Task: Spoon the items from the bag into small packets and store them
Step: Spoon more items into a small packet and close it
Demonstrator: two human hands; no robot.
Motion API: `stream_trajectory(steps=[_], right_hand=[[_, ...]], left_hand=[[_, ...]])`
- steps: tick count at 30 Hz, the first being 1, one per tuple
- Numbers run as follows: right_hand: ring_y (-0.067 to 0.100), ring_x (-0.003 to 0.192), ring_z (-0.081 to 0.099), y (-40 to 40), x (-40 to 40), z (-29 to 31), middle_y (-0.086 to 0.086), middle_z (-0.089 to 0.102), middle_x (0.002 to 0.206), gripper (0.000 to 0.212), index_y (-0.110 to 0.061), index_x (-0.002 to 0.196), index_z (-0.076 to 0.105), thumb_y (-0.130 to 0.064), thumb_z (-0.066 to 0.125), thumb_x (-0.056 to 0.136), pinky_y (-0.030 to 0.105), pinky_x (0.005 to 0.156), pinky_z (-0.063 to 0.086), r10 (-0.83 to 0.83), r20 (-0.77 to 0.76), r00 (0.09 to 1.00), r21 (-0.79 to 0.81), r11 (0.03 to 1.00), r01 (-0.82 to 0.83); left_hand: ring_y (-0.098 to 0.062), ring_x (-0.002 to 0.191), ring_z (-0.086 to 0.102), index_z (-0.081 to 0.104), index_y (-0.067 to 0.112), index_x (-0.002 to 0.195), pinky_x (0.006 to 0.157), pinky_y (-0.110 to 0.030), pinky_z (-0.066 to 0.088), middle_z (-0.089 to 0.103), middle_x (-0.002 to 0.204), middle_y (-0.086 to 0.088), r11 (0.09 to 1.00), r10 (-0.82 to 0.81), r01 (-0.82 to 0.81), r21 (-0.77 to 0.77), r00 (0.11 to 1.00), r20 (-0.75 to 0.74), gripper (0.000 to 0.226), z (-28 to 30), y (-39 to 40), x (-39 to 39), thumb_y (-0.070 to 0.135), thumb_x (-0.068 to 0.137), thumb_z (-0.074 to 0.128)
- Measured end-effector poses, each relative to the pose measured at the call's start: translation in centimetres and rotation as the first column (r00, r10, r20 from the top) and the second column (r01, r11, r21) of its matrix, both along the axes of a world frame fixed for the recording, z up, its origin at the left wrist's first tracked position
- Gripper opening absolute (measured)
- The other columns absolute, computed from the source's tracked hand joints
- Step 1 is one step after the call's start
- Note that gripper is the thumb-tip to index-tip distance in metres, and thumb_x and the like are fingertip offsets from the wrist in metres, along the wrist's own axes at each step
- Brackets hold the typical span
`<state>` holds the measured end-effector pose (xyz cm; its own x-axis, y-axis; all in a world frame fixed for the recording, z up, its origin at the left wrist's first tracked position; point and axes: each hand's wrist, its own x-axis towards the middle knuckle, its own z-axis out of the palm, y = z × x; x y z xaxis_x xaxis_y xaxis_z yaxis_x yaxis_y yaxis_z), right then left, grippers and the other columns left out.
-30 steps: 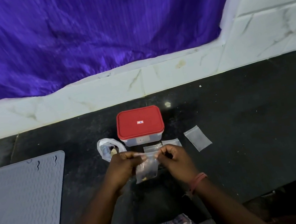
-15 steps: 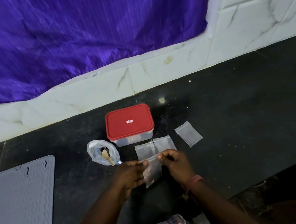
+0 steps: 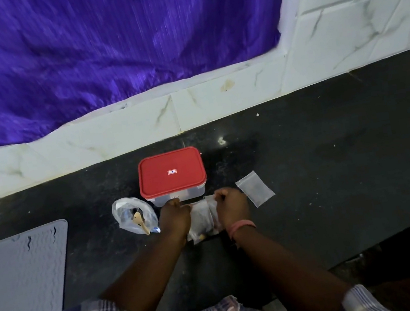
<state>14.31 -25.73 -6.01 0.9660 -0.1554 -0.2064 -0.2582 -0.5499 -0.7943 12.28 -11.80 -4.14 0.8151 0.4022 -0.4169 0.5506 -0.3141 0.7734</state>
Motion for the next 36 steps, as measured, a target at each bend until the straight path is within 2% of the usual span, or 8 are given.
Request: stream_trajectory(steps=[5,9,13,17,19,24,30,36], right_hand=[[0.032,0.105,0.059,-4.8,1.7,-2.6,0.013,0.063,0.113,0.025,-0.009,0.106,0.068,-0.027,0.058,0.092,0.040,0.093,0.046,0.033,0.052,0.998,-0.500,0.866,-0.002],[0.029,0.105,0.059,-6.7,1.3,-3.6,0.011,0.064,0.114,0.027,-0.010,0.105,0.067,-0.030,0.053,0.094,0.037,0.093,0.044,0.140,0.033,0.990,-0.640,0.763,-0.087],[0.028,0.096,0.061,-6.6,1.2,-3.0,0.011,0.065,0.102,0.020,-0.008,0.096,0.068,-0.014,0.049,0.092,0.034,0.086,0.045,0.194,0.069,0.979,-0.569,0.813,-0.121],[0.027,0.090,0.062,-5.6,-0.6,-2.0,0.010,0.067,0.096,0.029,-0.008,0.092,0.069,-0.025,0.046,0.092,0.040,0.084,0.051,0.248,0.293,0.923,-0.344,0.928,-0.140],[0.022,0.094,0.060,-4.6,-2.4,-1.1,0.005,0.069,0.100,0.034,-0.013,0.096,0.071,-0.028,0.041,0.091,0.039,0.089,0.050,0.320,0.413,0.853,-0.328,0.926,-0.189],[0.018,0.094,0.058,-2.1,-3.5,-0.2,-0.002,0.069,0.099,0.018,-0.022,0.089,0.070,-0.025,0.055,0.080,0.032,0.084,0.038,0.501,0.502,0.706,-0.460,0.845,-0.273],[0.019,0.097,0.056,-0.9,-4.1,0.7,-0.002,0.064,0.102,0.020,-0.018,0.097,0.069,-0.011,0.055,0.084,0.031,0.088,0.041,0.412,0.446,0.794,-0.342,0.899,-0.274],[0.008,0.096,0.053,2.4,-5.3,4.1,-0.006,0.060,0.100,0.012,-0.020,0.098,0.064,-0.030,0.059,0.093,0.021,0.085,0.043,0.344,0.465,0.816,-0.117,0.937,-0.328]], left_hand=[[-0.029,0.122,0.060,0.064,0.010,0.131,0.105,-0.039,0.049,0.066,0.130,-0.010,0.998,-0.010,0.009,0.066,1.000,0.010,0.040,0.9,-1.3,-0.2,0.009,0.092,0.060],[-0.022,0.109,0.065,0.072,0.022,0.108,0.099,-0.036,0.052,0.071,0.116,-0.004,1.000,-0.018,0.018,-0.001,1.000,0.007,0.028,1.0,-2.2,-0.6,0.009,0.085,0.062],[-0.018,0.092,0.066,0.073,0.022,0.090,0.091,-0.036,0.054,0.074,0.100,-0.001,0.991,-0.022,0.021,-0.129,1.000,-0.010,0.020,1.1,-3.0,-0.9,0.007,0.089,0.062],[-0.017,0.066,0.059,0.072,0.012,0.086,0.063,-0.031,0.050,0.067,0.081,-0.009,0.922,0.035,-0.036,-0.385,0.999,-0.011,0.011,1.7,-3.2,-1.1,0.016,0.094,0.065],[-0.021,0.070,0.060,0.068,0.011,0.084,0.064,-0.033,0.051,0.064,0.082,-0.011,0.860,0.063,-0.067,-0.506,0.998,-0.024,0.020,2.6,-3.0,-1.0,0.027,0.095,0.068],[-0.034,0.088,0.074,0.072,0.018,0.075,0.087,-0.052,0.060,0.075,0.083,-0.013,0.956,0.091,-0.073,-0.283,0.994,0.053,0.018,3.1,-1.1,-1.3,0.022,0.093,0.070],[-0.031,0.083,0.071,0.070,0.004,0.090,0.081,-0.042,0.063,0.072,0.094,-0.022,0.870,0.144,-0.120,-0.478,0.989,0.015,0.015,4.6,0.9,-2.2,0.007,0.098,0.057],[-0.033,0.077,0.069,0.073,-0.006,0.098,0.072,-0.037,0.062,0.074,0.084,-0.023,0.843,0.199,-0.128,-0.522,0.976,0.083,0.016,5.9,3.0,-3.8,0.008,0.092,0.072]])
